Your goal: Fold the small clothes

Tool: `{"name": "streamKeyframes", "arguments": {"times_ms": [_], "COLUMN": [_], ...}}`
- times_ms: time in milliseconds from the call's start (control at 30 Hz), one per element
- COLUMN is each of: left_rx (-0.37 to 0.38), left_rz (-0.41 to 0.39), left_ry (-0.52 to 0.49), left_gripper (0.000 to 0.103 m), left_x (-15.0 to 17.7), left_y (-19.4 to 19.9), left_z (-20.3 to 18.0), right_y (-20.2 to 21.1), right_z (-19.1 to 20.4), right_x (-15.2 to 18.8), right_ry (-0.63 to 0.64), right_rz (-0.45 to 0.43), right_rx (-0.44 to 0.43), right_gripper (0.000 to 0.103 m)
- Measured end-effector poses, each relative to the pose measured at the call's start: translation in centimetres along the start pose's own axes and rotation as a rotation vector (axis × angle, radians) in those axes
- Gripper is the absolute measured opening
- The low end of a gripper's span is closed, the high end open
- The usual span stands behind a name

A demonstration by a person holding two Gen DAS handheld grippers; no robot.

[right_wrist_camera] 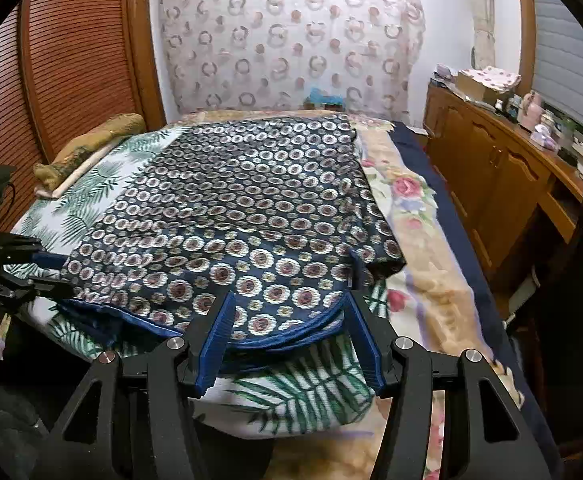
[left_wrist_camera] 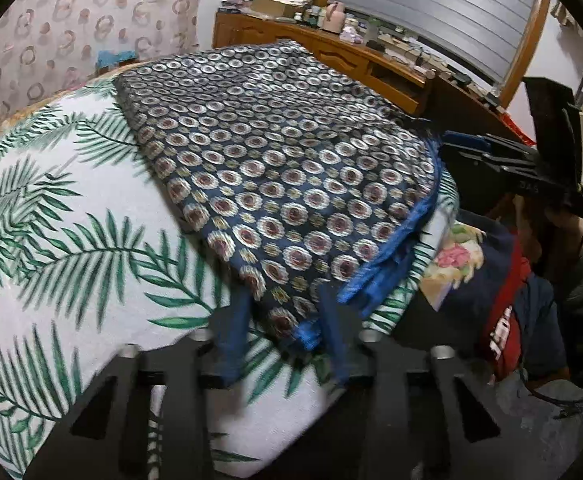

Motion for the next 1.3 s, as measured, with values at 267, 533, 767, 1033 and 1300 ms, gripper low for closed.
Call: {"name": "streamKeyframes", "arguments": {"times_ms": [267,533,767,1033,1300], "left_rx": [0.061,0.072,0.064,0.063,0.044], "left_rz": [-0.113,-0.215,-0.254,-0.288,-0.307], "left_ry": [0.014,0.006,0.018,0.044,0.096], "left_gripper": [0.006,0.006,0.005,0.005,0.005], "left_x": [-4.4,-9.6,-11.6,-12.8,-13.6], "left_y": [1.6,2.1,2.0,1.7,1.1], "left_z": [-1.1,-1.5,-0.9,0.3,3.0], "right_y": [0.8,1.4,-0.5,-2.9,-4.7], "right_z": [2.9,6.1,7.4,5.8,4.5], "right_x": [-0.8,0.1,1.7,1.7,-0.6], "right_ry": [0.015,0.085,0.145,0.218,0.260], "right_rz": [-0.014,0.028,0.091,0.115,0.091], "right_rx": [-0.082,-0.184,-0.217,-0.146,-0.177], "right_gripper": [0.064,0.065,0.065,0.065,0.008]}}
Point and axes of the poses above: each gripper's, at about its wrist camera, not at the fingertips, and y roughly against the way its jaws point, z to its left, x to its underside, the point moved 9 cm from there along -y, roughly the way its jaws point, and after that the axes turned 14 degrees about -z, right-handed, at the moved point
